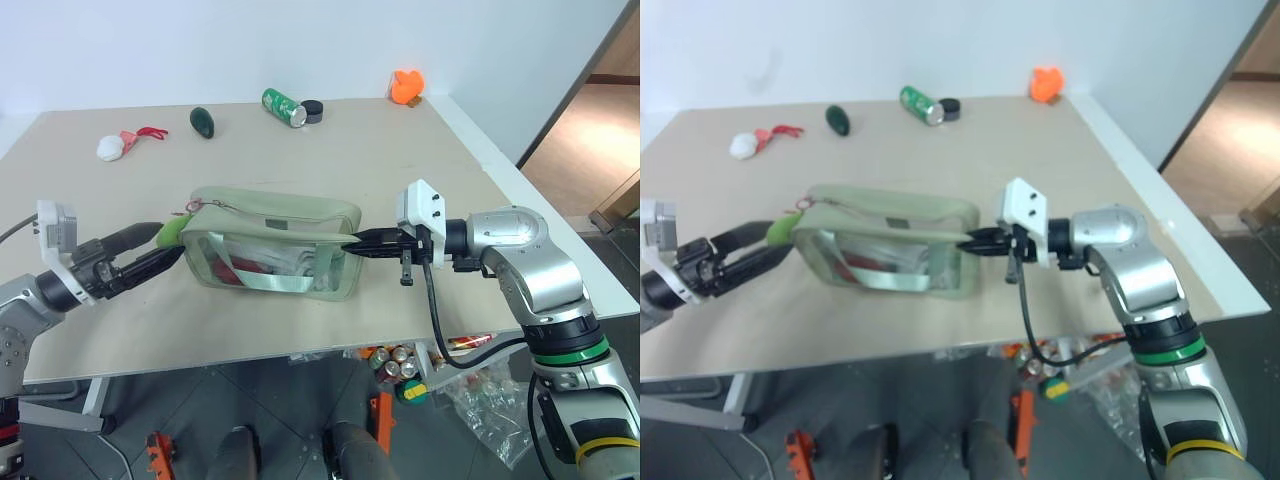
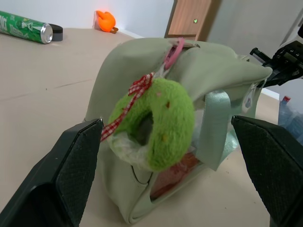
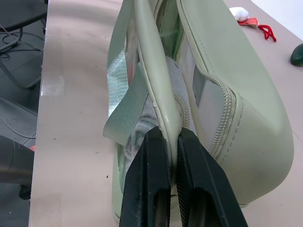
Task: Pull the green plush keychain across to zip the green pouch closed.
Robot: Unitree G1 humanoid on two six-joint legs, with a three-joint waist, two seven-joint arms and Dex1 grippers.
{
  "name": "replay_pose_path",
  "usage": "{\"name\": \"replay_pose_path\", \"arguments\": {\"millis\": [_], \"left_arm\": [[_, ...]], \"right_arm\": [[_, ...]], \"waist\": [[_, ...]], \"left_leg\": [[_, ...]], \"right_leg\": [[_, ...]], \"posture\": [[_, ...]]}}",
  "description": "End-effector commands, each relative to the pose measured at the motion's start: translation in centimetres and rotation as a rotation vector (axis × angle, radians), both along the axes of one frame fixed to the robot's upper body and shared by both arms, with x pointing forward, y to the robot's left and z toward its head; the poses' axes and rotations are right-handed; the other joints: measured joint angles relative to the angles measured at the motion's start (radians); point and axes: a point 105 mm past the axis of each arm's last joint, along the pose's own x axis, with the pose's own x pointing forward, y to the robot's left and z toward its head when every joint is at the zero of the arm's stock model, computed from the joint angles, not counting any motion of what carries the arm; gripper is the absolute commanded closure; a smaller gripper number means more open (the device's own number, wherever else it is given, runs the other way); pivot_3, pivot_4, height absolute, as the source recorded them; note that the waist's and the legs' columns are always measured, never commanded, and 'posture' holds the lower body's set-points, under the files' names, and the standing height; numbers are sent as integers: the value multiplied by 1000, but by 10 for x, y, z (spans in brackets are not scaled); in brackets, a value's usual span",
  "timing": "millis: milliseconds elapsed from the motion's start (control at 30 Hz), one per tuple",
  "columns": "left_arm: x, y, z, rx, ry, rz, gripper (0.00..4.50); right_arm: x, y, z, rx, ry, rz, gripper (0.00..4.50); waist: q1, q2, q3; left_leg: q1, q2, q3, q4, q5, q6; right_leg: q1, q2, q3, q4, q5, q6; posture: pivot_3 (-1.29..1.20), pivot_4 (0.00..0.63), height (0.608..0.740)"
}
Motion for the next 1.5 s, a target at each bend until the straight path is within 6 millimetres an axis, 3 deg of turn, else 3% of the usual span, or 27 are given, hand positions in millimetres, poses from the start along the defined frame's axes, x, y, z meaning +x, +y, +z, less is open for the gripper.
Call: {"name": "replay_pose_path", "arguments": {"millis": [33, 200, 433, 600, 733, 900, 1100, 1167, 1300, 1500], "left_arm": [[3, -2, 8, 3, -40, -3, 530], [4, -4, 12, -24, -56, -17, 2218], [1, 10, 21, -58, -83, 26, 4486], [2, 17, 32, -110, -123, 55, 4486], [4, 12, 44, -133, -169, 49, 4486], [8, -30, 62, -72, -245, -74, 4486], [4, -72, 58, 72, -273, -214, 4486], [4, -73, 53, 102, -260, -214, 4486], [8, -54, 45, 106, -225, -148, 4486], [9, -38, 49, 71, -210, -103, 4486]], "right_arm": [[-4, 2, -5, -28, 6, 7, 4500], [-3, 1, -5, -31, 4, 2, 4500], [-3, 0, -6, -40, 5, -2, 4500], [-1, 1, -6, -46, 3, 2, 4500], [0, 2, -6, -49, 1, 6, 4500], [1, 3, -6, -50, -3, 9, 4500], [0, 3, -5, -49, -10, 5, 4500], [0, 3, -5, -47, -12, -1, 4500], [-1, 1, -6, -45, -12, -8, 4500], [0, 1, -6, -43, -12, -9, 4500]], "waist": [[0, 0, 0], [0, 0, 0], [0, 0, 0], [0, 0, 0], [0, 0, 0], [1, -1, 0], [-1, -1, 0], [0, -1, 0], [-1, -1, 0], [0, -1, 0]], "left_leg": [[0, 0, 0, 0, 0, 0], [0, 0, 0, 0, 0, 0], [0, 0, 0, 0, 0, 0], [0, 0, 0, 0, 0, 0], [0, 0, 0, 0, 0, 0], [0, 0, 0, 0, 0, 0], [0, 0, 0, -1, 0, 0], [1, 0, 0, -2, 0, 0], [1, 0, 0, -2, 0, 0], [1, 0, 0, -2, 0, 0]], "right_leg": [[0, 0, 0, 0, 0, 0], [0, 0, 0, 0, 0, 0], [0, 0, 0, 0, 0, 0], [0, 0, 0, 0, 0, 0], [0, 0, 0, 0, 0, 0], [0, 0, 0, 0, 0, 1], [0, 2, 2, 0, 2, 4], [0, 2, 2, 0, 2, 4], [0, 2, 2, 0, 2, 4], [0, 2, 2, 0, 0, 1]], "posture": [[0, 150, 740], [0, 150, 740], [0, 150, 740], [0, 150, 740], [0, 150, 740], [0, 150, 740], [0, 150, 740], [0, 150, 740], [0, 150, 740], [0, 150, 740]]}}
